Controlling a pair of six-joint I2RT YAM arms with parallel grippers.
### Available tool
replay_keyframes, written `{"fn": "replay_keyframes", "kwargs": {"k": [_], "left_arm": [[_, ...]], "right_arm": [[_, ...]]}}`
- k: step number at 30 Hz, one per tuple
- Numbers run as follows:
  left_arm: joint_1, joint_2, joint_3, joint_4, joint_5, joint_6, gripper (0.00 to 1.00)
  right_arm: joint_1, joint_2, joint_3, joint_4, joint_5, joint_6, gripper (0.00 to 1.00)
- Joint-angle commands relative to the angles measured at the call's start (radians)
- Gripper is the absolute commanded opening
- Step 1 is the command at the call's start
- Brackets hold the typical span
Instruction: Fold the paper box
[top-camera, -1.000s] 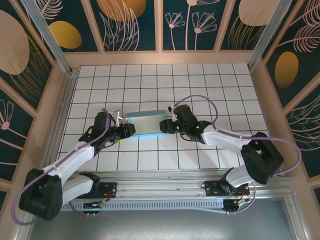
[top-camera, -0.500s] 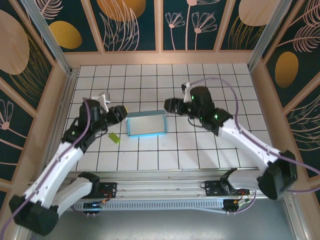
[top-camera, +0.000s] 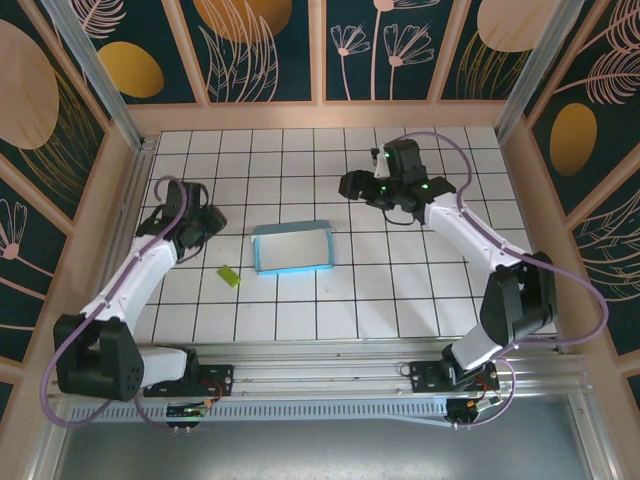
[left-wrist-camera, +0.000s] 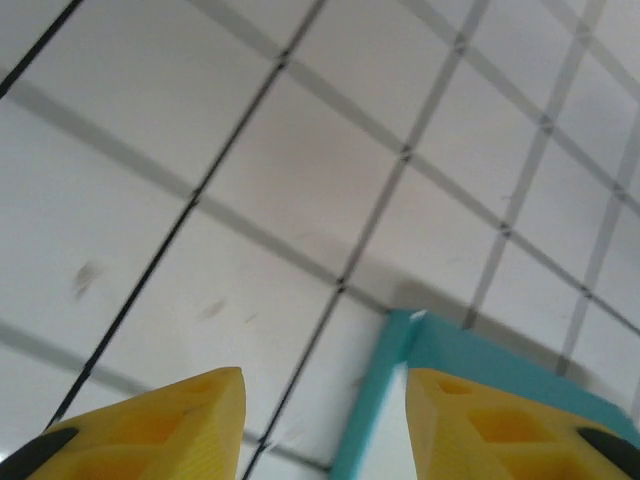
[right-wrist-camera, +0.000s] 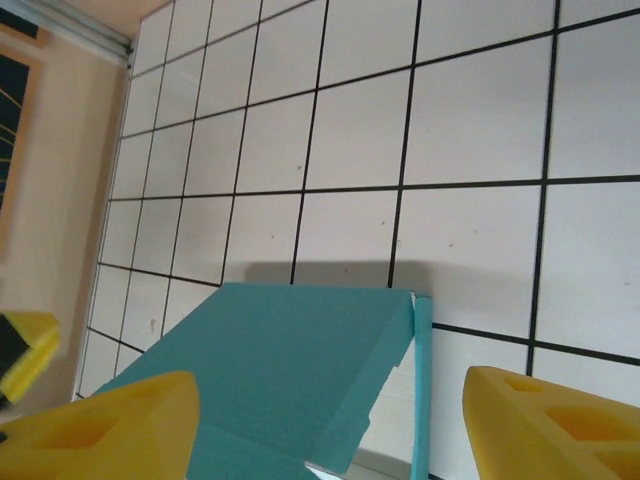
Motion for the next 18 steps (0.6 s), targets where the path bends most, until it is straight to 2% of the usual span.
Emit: {"fn": "replay_keyframes", "kwargs": {"k": [1, 3, 5, 7, 10, 18], "left_arm": [[0.0, -0.07, -0.175, -0.065, -0.021, -0.218, 0.46], [-0.005, -0.106, -0.28, 0.03, 0.027, -0.254, 0.47], [-0.009, -0.123, -0.346, 0.112, 0.054, -0.273, 0.52], [-0.019, -0.122, -0.364, 0.137, 0.037, -0.285, 0.6], [-0.039, -0.093, -0.352, 0.153, 0.015, -0.279, 0.64], [-0.106, 0.067, -0.331, 0.186, -0.022, -0.322, 0.63]], "right_arm": [[-0.029, -0.087, -0.047, 0.032, -0.04, 0.012, 0.72], [-0.04, -0.103, -0.056, 0.03, -0.05, 0.009, 0.72], [-0.04, -0.113, -0.056, 0.022, -0.051, -0.004, 0.73], [-0.041, -0.122, -0.061, 0.019, -0.055, -0.011, 0.73], [-0.041, -0.142, -0.078, 0.027, -0.052, -0.014, 0.73], [-0.041, -0.163, -0.104, 0.027, -0.029, -0.024, 0.75]]}}
